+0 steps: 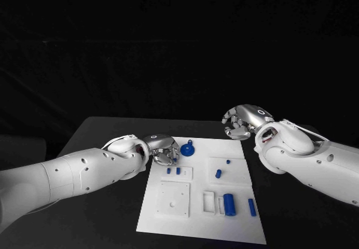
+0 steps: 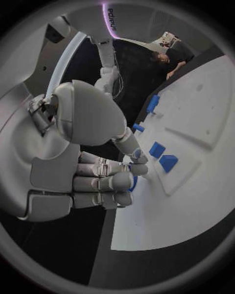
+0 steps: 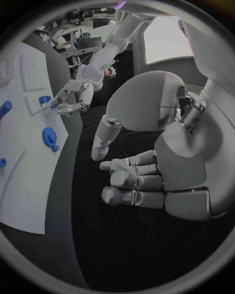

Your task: Assemble the parts on the task board

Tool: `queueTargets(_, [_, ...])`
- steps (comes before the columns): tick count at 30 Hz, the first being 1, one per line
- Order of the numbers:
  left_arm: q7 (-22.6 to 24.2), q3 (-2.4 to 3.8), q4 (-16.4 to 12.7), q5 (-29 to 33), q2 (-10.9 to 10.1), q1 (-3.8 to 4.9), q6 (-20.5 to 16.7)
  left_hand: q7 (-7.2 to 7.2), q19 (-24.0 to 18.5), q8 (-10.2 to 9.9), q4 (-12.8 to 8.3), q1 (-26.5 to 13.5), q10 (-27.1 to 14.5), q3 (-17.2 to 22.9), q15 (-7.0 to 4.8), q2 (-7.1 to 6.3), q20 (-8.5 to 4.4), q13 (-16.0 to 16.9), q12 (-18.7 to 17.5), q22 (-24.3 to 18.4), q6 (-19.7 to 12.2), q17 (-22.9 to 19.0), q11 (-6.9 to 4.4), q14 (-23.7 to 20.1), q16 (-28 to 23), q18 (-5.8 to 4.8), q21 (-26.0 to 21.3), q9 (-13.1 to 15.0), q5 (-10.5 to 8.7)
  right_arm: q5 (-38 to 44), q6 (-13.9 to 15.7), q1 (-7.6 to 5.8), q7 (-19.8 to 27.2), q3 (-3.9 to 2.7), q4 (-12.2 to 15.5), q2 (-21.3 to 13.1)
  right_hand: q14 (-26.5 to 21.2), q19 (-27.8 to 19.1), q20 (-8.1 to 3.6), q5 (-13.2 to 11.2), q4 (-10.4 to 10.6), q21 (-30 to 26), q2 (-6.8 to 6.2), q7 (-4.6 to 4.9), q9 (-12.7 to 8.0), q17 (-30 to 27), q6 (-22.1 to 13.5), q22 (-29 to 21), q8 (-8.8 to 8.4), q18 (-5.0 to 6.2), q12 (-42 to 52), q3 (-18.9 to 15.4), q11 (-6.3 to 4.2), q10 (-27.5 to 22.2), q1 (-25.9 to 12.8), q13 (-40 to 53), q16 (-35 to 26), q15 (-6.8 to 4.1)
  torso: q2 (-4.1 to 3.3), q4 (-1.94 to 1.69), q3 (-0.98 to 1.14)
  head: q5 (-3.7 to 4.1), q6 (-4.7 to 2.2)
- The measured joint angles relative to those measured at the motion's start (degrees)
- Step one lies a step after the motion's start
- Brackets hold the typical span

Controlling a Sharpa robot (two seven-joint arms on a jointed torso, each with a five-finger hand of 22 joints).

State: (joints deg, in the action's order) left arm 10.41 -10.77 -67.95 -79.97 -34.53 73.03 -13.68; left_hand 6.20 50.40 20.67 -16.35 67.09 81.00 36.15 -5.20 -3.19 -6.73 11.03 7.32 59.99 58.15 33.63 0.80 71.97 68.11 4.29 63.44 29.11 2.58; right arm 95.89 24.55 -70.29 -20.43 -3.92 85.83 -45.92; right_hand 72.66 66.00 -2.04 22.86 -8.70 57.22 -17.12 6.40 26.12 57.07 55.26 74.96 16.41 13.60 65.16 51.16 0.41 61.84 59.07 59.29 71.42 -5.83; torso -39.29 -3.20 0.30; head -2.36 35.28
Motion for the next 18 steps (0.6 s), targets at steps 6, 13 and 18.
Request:
queueTargets(6, [0.3,0.00,0.4,0.2,0.2,-0.15,-0.4,0.00,0.0,-0.1,0.0,-0.1,0.0,0.0,-0.11,-0.09,0.00,0.1,0.0,0.1,0.2,0.0,-0.01,-0.1,0.2,-0.03,0.0,0.0,0.13,0.0,0.0,0.00,0.0,0.00,0.0,0.0,0.0,0.0,0.00,0.0,0.0,0.0,0.00,0.04,0.0,0.0,0.0,0.0,0.00,0.00,0.0,0.0,0.00,0.0,0.0,0.0,0.0,0.00,0.02,-0.03,0.01,0.10,0.00])
queueTargets(13, [0.4,0.01,0.6,0.3,0.6,-0.34,-0.7,-0.01,0.0,0.1,-0.1,-0.2,0.0,0.1,-0.18,-0.22,0.00,0.1,0.1,0.0,0.2,0.0,0.04,-0.2,0.2,-0.05,0.0,0.0,0.13,0.0,-0.1,0.00,0.0,0.00,0.1,0.0,0.0,0.0,0.01,0.0,0.0,0.0,0.00,0.04,0.0,0.0,-0.1,0.0,0.00,0.00,0.0,0.0,0.00,0.0,0.0,0.0,0.0,0.00,0.04,-0.07,0.01,0.16,-0.07])
queueTargets(18, [0.4,0.00,0.9,0.3,0.6,-0.48,-1.0,-0.01,0.0,0.1,-0.1,-0.2,-0.1,0.1,-0.16,-0.21,0.00,0.1,-0.1,0.1,0.2,0.0,0.13,-0.2,0.2,-0.09,0.0,0.0,0.13,0.0,-0.1,0.00,0.0,0.00,0.2,0.0,0.0,0.0,0.01,0.0,0.0,0.0,0.00,-0.05,0.0,0.0,-0.1,0.0,0.00,-0.01,0.0,0.0,0.00,0.0,0.0,0.0,0.0,0.00,0.04,-0.07,0.01,0.16,-0.14])
